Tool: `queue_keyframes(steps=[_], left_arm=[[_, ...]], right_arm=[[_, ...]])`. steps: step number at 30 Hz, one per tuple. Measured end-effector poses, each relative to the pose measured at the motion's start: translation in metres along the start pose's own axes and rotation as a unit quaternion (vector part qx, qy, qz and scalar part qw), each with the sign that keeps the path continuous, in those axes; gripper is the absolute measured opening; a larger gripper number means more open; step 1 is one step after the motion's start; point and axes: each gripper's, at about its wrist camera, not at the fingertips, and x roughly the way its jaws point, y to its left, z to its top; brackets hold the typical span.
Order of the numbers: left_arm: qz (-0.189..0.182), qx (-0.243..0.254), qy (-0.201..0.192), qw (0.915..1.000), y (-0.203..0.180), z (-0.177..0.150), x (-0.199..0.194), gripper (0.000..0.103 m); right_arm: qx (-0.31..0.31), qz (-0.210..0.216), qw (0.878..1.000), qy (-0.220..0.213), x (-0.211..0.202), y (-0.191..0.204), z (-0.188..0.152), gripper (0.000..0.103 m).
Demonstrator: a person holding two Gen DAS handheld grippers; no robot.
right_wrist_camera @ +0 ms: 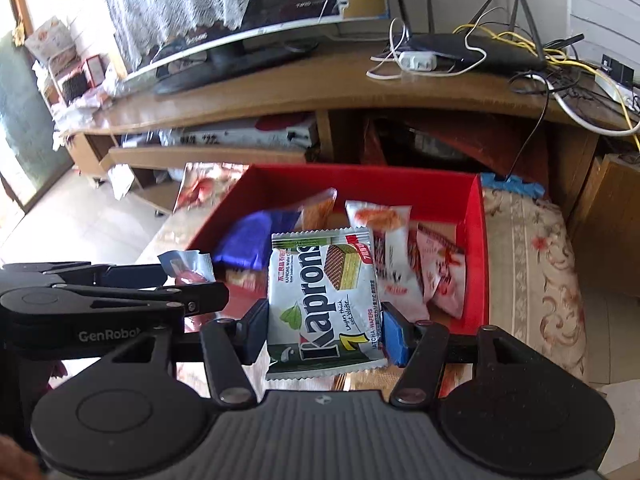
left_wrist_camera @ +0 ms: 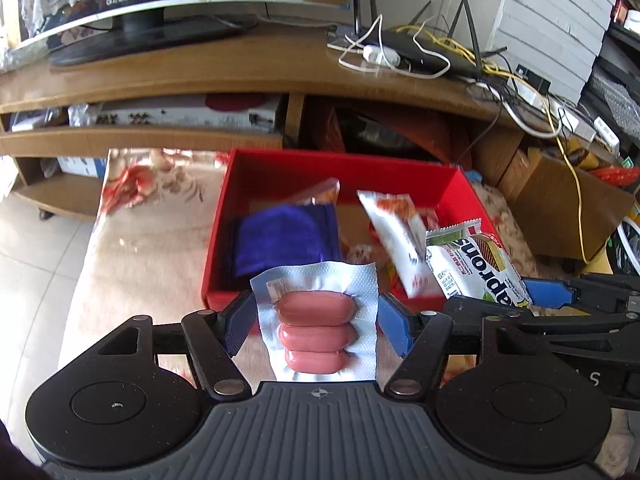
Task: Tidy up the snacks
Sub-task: 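Lift both held snacks and carry them over the red box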
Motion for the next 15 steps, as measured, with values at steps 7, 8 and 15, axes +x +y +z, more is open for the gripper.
queue_keyframes(steps=[7, 8, 15], left_arm=[[0.003, 0.001, -0.006, 1.0, -0.003, 0.027, 0.017, 0.072], [0.004, 0.001, -0.006, 1.0, -0.004, 0.031, 0.02, 0.072], [0.01, 0.001, -0.001, 0.9999, -0.004, 0.046, 0.041, 0.072]], right_arm=[[0.026, -0.003, 1.0, -0.009, 0.013, -0.013, 0.023, 0.056], [0.03, -0.003, 1.0, -0.01, 0.015, -0.015, 0.026, 0.056], [0.047, -0.009, 0.999, -0.008, 0.035, -0.028, 0.038, 0.056]])
